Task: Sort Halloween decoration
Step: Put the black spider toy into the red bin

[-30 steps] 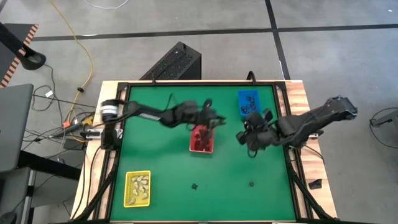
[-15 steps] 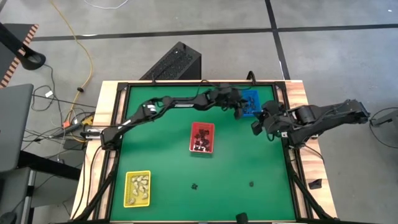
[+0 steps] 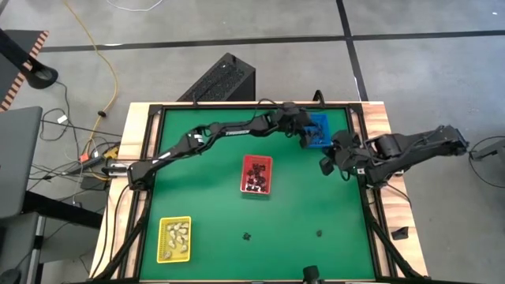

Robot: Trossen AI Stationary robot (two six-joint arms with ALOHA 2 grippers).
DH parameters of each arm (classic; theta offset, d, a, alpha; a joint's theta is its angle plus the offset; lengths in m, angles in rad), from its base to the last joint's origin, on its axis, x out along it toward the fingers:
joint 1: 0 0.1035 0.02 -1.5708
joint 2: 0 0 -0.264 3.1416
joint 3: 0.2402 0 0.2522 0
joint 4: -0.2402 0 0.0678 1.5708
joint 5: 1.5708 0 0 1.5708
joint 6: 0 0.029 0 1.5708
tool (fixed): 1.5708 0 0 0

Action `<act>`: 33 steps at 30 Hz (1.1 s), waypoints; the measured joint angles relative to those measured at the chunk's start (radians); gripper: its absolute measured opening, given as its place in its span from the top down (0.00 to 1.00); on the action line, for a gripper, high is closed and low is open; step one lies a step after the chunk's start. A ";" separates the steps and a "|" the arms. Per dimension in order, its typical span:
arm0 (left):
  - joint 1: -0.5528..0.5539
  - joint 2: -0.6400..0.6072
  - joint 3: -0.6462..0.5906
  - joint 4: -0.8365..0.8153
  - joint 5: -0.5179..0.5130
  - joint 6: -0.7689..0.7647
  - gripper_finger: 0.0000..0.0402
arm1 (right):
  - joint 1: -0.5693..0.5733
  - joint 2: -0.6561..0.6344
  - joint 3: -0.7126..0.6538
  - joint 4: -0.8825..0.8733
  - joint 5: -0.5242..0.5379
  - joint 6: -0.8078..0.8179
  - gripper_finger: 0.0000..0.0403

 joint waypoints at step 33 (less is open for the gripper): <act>0.102 -0.915 -0.115 -1.533 -0.398 0.235 0.59 | 0.360 0.596 0.131 0.272 -0.586 0.700 0.80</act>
